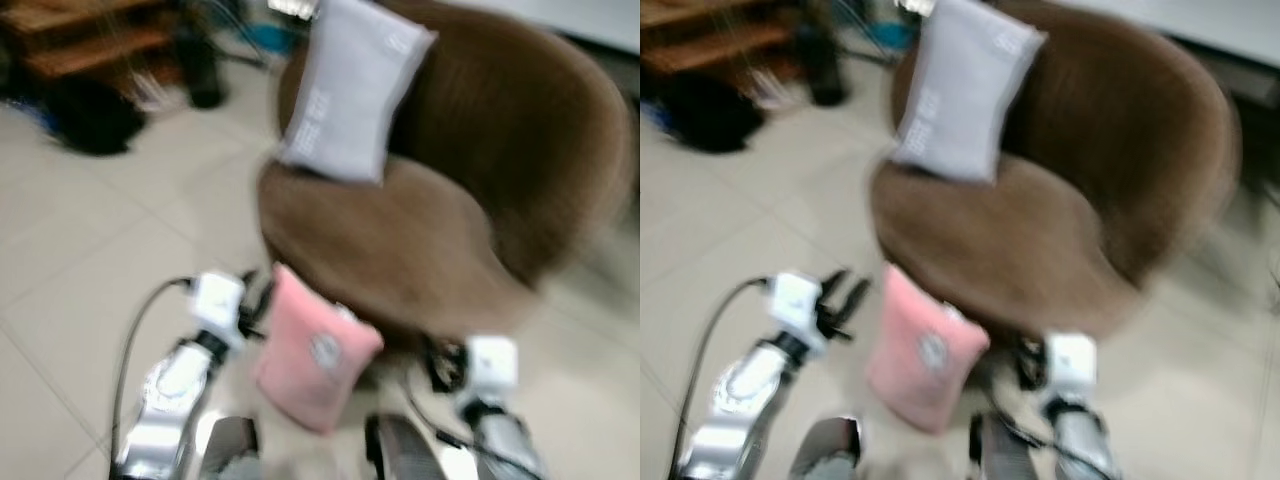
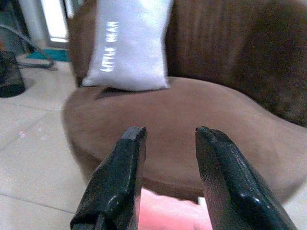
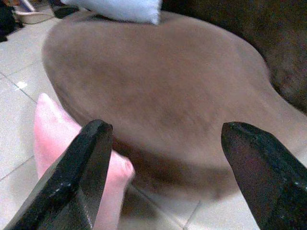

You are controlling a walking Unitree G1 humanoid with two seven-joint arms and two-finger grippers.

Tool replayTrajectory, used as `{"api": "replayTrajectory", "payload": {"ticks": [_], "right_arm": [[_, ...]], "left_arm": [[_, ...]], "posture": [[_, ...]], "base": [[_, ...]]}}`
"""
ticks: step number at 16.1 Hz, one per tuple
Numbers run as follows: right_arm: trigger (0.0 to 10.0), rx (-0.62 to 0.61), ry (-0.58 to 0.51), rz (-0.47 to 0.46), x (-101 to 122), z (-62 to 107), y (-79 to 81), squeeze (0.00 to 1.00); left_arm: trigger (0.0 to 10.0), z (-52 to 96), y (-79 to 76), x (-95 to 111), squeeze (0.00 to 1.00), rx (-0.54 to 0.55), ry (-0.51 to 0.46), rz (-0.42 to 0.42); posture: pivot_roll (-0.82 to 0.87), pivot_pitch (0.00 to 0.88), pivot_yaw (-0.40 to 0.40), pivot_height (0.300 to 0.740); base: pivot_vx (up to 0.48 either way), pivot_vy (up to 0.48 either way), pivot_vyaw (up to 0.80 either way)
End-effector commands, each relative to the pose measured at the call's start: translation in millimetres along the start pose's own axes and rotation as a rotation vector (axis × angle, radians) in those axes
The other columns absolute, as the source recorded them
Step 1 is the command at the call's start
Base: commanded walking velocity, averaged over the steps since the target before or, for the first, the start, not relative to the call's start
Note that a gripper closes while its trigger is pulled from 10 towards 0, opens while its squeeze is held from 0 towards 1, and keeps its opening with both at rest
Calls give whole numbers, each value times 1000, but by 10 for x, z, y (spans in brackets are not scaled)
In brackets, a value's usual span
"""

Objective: Move the pillow to the sofa from floor

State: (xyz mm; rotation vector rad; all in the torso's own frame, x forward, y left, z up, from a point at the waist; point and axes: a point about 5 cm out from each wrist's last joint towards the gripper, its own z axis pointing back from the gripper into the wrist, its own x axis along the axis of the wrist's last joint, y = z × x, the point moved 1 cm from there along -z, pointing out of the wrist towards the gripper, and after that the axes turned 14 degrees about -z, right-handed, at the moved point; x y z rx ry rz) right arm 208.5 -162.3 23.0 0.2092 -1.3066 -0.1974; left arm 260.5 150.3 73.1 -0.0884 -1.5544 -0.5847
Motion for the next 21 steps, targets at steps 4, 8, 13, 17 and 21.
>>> {"api": "replayTrajectory", "payload": {"ticks": [4, 8, 13, 17, 21], "right_arm": [[10000, 89, 0, 52, -9, -22, 193, 0], [10000, 18, -17, -1, 4, -21, 93, 0], [10000, 13, -8, -7, -14, -28, 70, 0], [10000, 58, 8, -3, -27, -59, 124, 0], [10000, 209, 75, -89, -113, -189, 343, 545]], "left_arm": [[10000, 103, 49, -121, 0, 11, 55, -9], [10000, 122, 2, -153, 0, -23, 76, -15], [10000, 107, -47, -157, 0, -80, 68, -61], [10000, 128, -42, -177, 0, -76, 61, -76], [10000, 245, 87, -189, 0, -9, 59, -110]], "posture": [[60, 60, -29, 596], [64, 68, -33, 596], [61, 72, -28, 562], [69, 80, -30, 522], [95, 125, -31, 507]], "base": [[362, 0, 400], [239, 0, 200], [0, 0, 0], [0, 0, 0], [0, 0, 0]]}}
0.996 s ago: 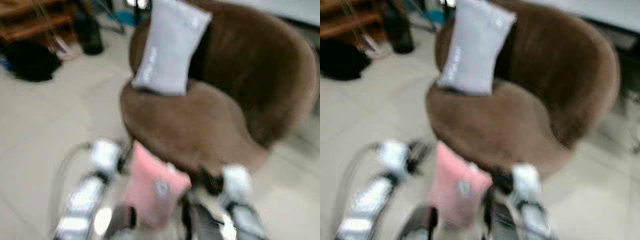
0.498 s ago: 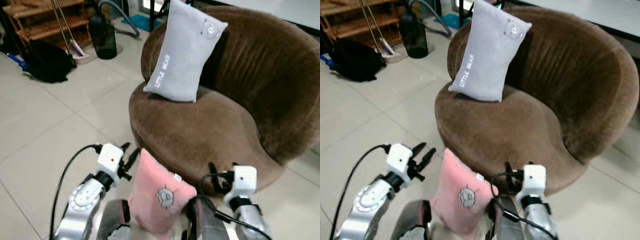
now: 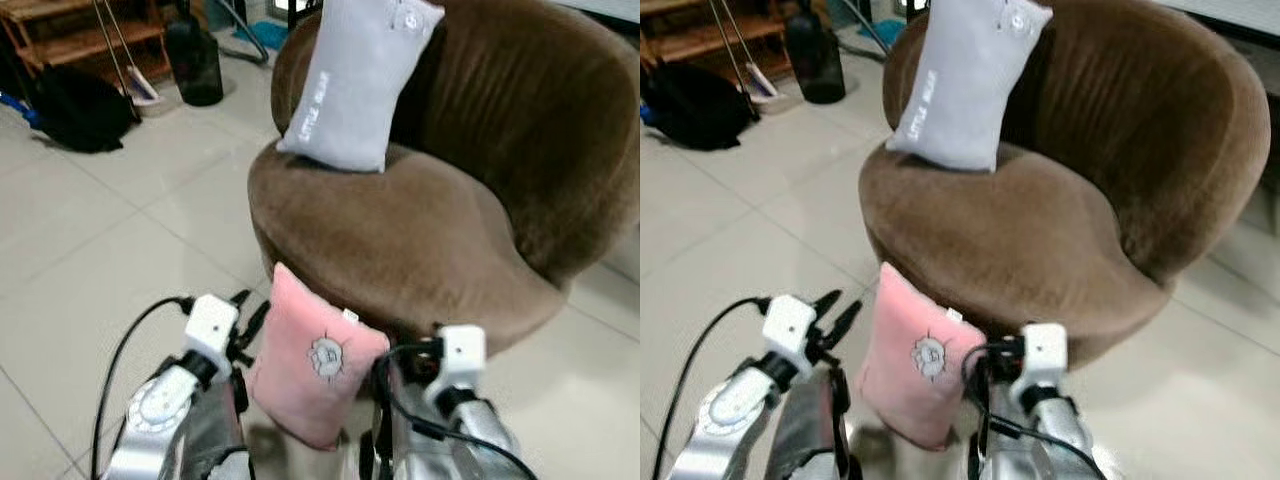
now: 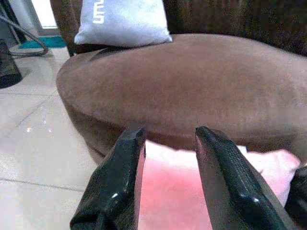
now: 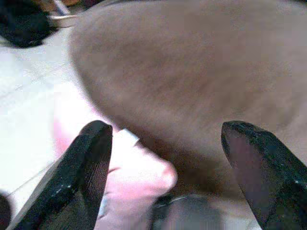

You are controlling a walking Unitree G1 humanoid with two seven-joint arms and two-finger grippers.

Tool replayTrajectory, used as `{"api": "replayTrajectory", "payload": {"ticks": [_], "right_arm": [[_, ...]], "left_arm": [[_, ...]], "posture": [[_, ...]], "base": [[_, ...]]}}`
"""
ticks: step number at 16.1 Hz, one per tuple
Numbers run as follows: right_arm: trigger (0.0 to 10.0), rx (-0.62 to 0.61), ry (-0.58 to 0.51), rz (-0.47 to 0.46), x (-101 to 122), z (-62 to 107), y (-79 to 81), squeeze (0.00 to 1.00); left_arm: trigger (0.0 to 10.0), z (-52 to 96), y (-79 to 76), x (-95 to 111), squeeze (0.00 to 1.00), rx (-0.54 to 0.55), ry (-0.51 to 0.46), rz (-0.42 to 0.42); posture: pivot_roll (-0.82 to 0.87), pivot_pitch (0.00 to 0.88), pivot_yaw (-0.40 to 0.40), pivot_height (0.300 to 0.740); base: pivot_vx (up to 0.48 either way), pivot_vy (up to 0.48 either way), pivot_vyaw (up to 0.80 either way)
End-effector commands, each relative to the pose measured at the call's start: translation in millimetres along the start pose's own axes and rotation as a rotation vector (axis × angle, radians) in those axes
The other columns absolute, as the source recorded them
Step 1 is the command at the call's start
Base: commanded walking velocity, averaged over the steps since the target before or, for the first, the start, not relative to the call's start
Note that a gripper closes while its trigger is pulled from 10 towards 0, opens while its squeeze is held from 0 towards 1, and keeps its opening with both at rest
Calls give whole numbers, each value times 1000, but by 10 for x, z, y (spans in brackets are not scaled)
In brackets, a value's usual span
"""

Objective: Move the pillow to the sofa from floor

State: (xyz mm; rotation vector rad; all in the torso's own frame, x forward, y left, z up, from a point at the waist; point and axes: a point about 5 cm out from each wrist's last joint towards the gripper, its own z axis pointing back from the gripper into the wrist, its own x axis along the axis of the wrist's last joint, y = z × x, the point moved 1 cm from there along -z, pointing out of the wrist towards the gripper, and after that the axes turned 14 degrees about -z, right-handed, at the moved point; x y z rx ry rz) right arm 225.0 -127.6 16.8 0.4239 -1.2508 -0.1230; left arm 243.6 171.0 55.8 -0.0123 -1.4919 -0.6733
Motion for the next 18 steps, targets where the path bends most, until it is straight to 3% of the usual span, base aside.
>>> {"api": "replayTrajectory", "payload": {"ticks": [1, 7, 13, 16, 18], "right_arm": [[10000, 48, 20, -17, -29, -64, 69, 1000], [10000, 98, 30, -12, -37, -454, 204, 1000], [10000, -47, -85, 90, 204, -675, 51, 1000], [10000, -93, -40, 179, 191, -720, -18, 1000], [10000, -144, 7, 186, 176, -785, -56, 1000]], "left_arm": [[10000, 41, 60, 35, 0, 18, -17, -26], [10000, 189, 236, 91, 0, -69, -21, -105], [10000, 207, 354, 285, 0, -168, -66, -147], [10000, 190, 334, 348, 0, -218, -83, -140], [10000, 182, 321, 421, 0, -277, -103, -117]], "posture": [[108, 142, -31, 507], [206, 241, -15, 507], [261, 282, 16, 507], [266, 284, 21, 507], [287, 289, 34, 507]], "base": [[0, 0, 0], [0, 0, 0], [0, 0, 0], [0, 0, 0], [0, 0, 0]]}}
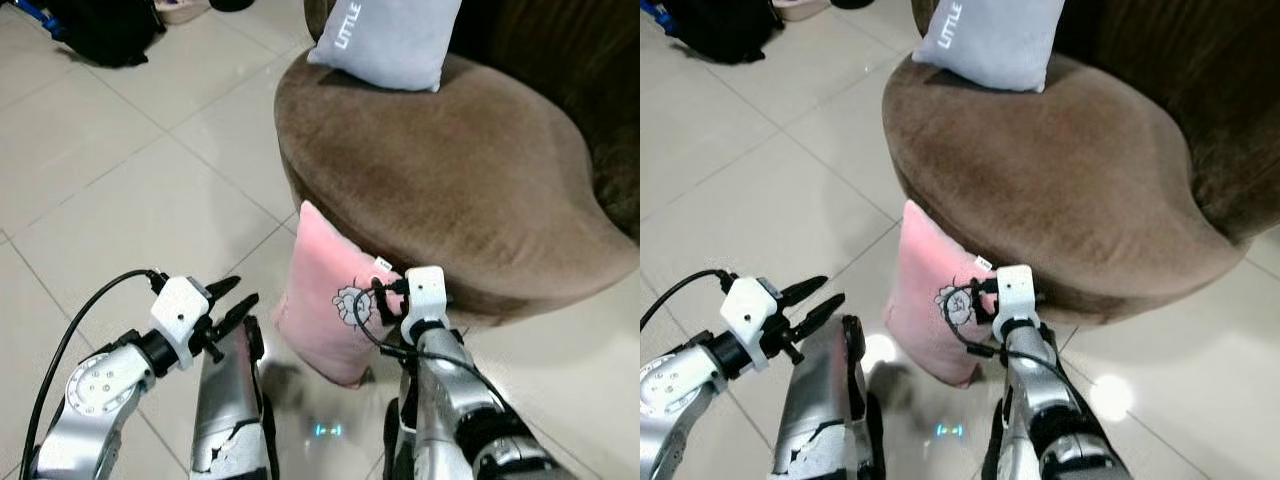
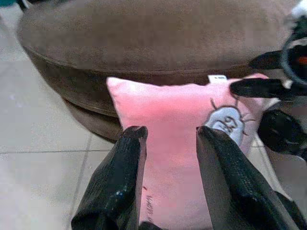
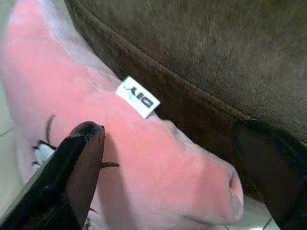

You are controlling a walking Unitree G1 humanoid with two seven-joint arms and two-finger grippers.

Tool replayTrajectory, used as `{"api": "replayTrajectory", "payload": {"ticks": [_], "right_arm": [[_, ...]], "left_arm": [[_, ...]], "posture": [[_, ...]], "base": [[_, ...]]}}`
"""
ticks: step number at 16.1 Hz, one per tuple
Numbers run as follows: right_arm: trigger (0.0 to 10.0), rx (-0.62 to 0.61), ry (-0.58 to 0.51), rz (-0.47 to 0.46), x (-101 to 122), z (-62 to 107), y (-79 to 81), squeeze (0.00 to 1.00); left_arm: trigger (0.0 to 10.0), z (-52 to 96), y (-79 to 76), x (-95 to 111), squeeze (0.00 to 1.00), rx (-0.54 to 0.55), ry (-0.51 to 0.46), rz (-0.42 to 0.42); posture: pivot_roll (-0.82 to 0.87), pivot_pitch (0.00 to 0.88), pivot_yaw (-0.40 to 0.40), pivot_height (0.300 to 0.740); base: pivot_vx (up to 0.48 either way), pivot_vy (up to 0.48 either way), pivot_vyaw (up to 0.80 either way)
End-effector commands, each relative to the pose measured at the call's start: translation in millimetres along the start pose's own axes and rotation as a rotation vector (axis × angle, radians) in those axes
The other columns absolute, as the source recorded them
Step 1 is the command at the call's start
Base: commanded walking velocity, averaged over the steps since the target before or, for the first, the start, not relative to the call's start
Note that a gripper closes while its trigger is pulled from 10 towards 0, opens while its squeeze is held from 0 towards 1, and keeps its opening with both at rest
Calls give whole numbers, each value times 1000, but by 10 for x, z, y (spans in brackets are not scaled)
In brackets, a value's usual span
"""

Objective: Move the pillow to the sofa from floor

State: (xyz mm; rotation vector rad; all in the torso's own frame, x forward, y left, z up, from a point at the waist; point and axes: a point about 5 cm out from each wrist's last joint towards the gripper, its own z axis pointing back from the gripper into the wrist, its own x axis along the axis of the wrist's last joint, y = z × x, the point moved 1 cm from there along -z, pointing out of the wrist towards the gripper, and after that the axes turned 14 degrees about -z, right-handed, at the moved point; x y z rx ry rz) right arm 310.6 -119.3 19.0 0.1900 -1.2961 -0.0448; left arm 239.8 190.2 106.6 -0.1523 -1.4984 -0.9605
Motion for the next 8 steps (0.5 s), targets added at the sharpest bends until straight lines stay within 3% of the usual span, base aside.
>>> {"api": "replayTrajectory", "payload": {"ticks": [1, 2, 3, 4, 8], "right_arm": [[10000, -31, 36, -31, -75, 6, 0, 1000], [10000, -38, 36, -55, -67, -8, 10, 1000], [10000, -44, 35, -77, -63, -18, 22, 678], [10000, -61, 49, -78, -73, -33, 26, 0], [10000, -39, 124, -71, -158, -44, 83, 0]], "left_arm": [[10000, 11, 2, 65, 0, -42, -18, 7], [10000, 19, 19, 83, 0, -48, -23, 13], [10000, 33, 34, 95, 0, -53, -22, 14], [10000, 52, 40, 103, 0, -77, -17, 12], [10000, 111, 39, 114, 0, -119, 0, 21]], "posture": [[301, 293, 43, 507], [308, 296, 46, 507], [319, 300, 54, 507], [325, 303, 59, 507], [333, 307, 68, 507]], "base": [[0, 0, 0], [0, 0, 0], [0, 0, 0], [0, 0, 0], [0, 0, 0]]}}
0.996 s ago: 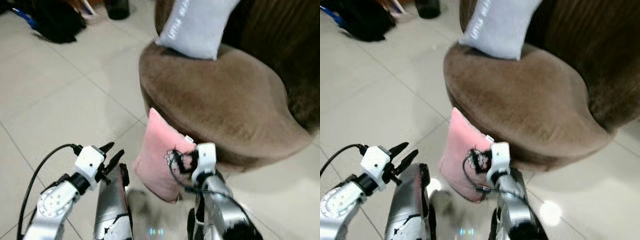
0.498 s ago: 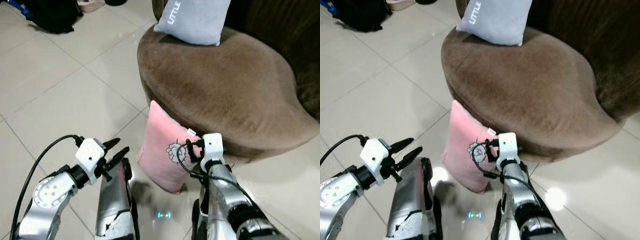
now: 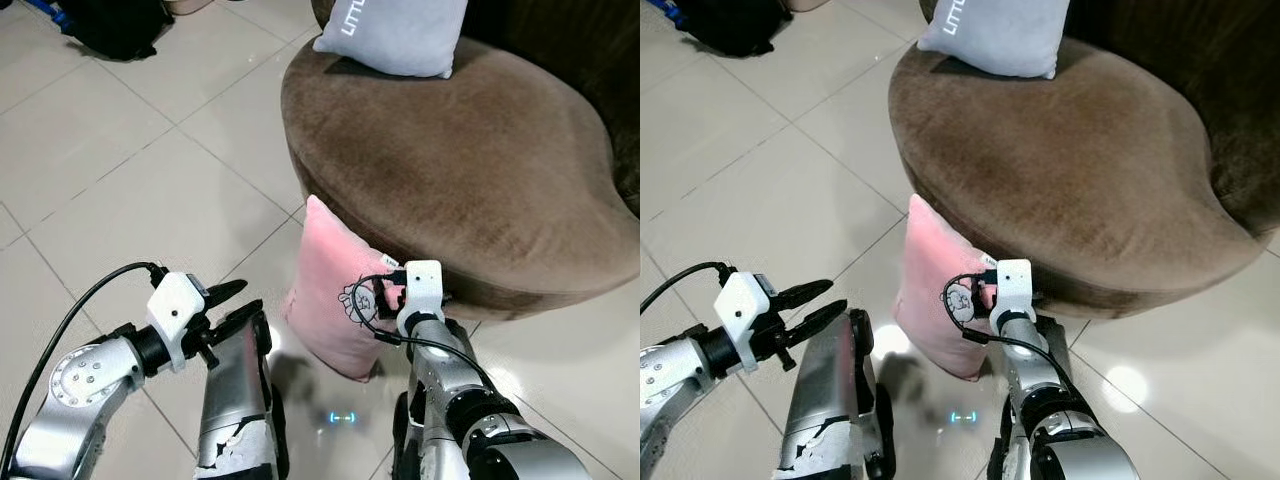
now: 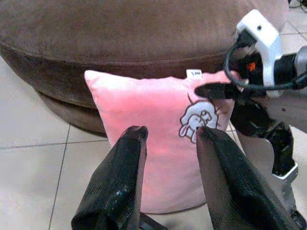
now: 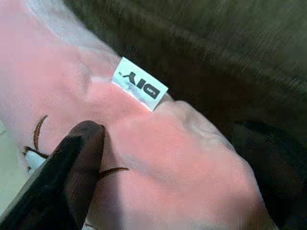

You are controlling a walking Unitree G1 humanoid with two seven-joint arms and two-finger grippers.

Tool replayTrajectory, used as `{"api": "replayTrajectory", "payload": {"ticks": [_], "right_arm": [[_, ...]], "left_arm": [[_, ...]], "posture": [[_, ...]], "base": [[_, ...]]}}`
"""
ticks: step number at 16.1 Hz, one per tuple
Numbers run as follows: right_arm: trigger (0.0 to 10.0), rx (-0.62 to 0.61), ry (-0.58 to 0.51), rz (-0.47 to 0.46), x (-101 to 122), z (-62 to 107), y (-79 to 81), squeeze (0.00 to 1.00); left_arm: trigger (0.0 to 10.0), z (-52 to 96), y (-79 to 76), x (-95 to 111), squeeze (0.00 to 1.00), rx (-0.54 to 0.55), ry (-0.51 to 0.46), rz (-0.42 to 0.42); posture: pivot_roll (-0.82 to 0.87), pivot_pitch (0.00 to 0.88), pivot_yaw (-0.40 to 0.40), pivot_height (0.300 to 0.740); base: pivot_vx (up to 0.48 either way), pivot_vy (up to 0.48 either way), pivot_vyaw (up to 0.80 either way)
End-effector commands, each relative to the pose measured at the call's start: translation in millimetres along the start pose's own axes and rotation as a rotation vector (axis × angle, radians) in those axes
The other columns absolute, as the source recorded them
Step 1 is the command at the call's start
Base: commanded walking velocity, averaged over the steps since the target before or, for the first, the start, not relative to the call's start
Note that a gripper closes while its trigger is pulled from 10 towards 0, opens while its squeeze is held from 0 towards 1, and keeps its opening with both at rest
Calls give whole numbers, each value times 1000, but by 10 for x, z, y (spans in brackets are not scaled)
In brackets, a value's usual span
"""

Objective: Move the pillow to the sofa from floor

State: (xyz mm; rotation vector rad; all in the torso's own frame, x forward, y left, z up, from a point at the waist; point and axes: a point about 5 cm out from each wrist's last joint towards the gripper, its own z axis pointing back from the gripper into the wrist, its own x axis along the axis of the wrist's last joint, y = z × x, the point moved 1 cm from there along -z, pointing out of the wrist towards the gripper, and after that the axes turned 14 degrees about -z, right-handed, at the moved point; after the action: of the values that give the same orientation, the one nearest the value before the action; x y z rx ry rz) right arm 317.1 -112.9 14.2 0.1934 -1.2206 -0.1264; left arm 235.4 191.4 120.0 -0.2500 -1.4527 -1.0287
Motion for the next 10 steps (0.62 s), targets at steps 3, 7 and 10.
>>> {"api": "replayTrajectory", "payload": {"ticks": [3, 7, 10], "right_arm": [[10000, 31, 90, 18, -192, 49, 54, 0], [0, 63, 93, 8, -213, 59, 95, 0], [0, 86, 96, 4, -211, 57, 116, 0]], "left_arm": [[10000, 49, -28, -21, 0, -35, 18, 2], [10000, 37, -28, -56, 0, -47, 26, 12], [10000, 19, -45, -53, 0, -68, 23, 28]], "posture": [[334, 310, 72, 507], [332, 311, 76, 507], [330, 311, 75, 507]], "base": [[0, 0, 0], [0, 0, 0], [0, 0, 0]]}}
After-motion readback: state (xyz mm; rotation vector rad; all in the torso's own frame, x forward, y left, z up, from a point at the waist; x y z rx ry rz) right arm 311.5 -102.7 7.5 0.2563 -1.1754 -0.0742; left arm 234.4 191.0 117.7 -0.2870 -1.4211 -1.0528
